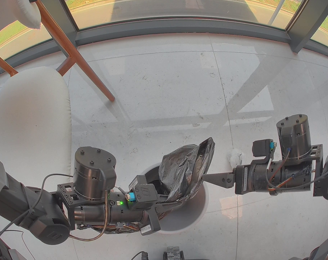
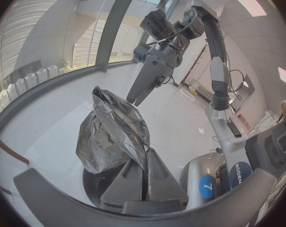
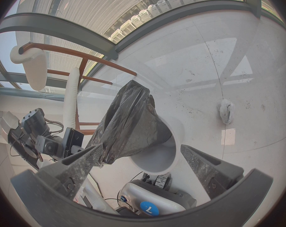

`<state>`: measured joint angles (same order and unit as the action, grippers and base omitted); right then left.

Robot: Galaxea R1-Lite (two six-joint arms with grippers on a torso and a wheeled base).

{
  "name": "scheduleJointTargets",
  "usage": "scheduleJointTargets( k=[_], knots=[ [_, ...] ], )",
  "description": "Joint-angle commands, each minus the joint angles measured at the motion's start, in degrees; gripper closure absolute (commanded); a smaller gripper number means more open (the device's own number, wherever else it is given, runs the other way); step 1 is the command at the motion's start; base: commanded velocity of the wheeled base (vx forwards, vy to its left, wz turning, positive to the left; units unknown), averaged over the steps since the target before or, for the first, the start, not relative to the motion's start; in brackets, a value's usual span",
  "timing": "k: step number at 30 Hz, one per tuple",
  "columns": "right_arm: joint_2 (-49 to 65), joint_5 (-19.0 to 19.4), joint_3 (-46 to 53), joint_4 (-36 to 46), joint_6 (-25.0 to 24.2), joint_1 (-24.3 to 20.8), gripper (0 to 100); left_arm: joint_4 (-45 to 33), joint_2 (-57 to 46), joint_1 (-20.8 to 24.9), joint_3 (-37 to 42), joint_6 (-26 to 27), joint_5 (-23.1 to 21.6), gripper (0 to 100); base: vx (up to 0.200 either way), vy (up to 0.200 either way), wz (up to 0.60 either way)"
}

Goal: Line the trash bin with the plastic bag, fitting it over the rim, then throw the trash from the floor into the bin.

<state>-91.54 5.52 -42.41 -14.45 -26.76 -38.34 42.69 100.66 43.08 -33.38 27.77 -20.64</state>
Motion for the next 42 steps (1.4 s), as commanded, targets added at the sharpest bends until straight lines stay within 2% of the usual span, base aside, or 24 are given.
scheduleJointTargets(
  k=[1,6,22,28,36,42],
  knots=[
    [-2.2,-0.4,-1.7,-0.2,0.0,-0.1,0,0.0,0.2,0.2,-0.3,1.8,0.7,100,0.0,0.0,0.0],
    [-3.0,-0.4,-4.8,-0.1,0.0,-0.2,0,0.0,0.5,0.2,-0.6,2.8,3.0,100,0.0,0.0,0.0],
    [-5.0,-1.6,-3.0,0.0,0.1,0.5,0,-0.1,1.0,1.4,-1.9,2.6,4.5,100,0.0,0.0,0.0],
    [-6.2,-4.8,-2.6,-0.1,0.0,0.7,0,-0.1,1.0,1.4,-1.9,2.2,4.5,100,0.0,0.0,0.0],
    [-10.2,-4.6,-7.0,-0.9,-0.8,-1.3,0,-0.1,1.0,1.5,-3.0,2.3,4.9,100,0.0,0.0,0.0],
    [-13.2,-4.8,-11.0,-0.5,-1.8,-1.2,0,-0.1,1.6,1.5,-3.4,2.2,4.9,100,0.0,0.0,0.0]
  ],
)
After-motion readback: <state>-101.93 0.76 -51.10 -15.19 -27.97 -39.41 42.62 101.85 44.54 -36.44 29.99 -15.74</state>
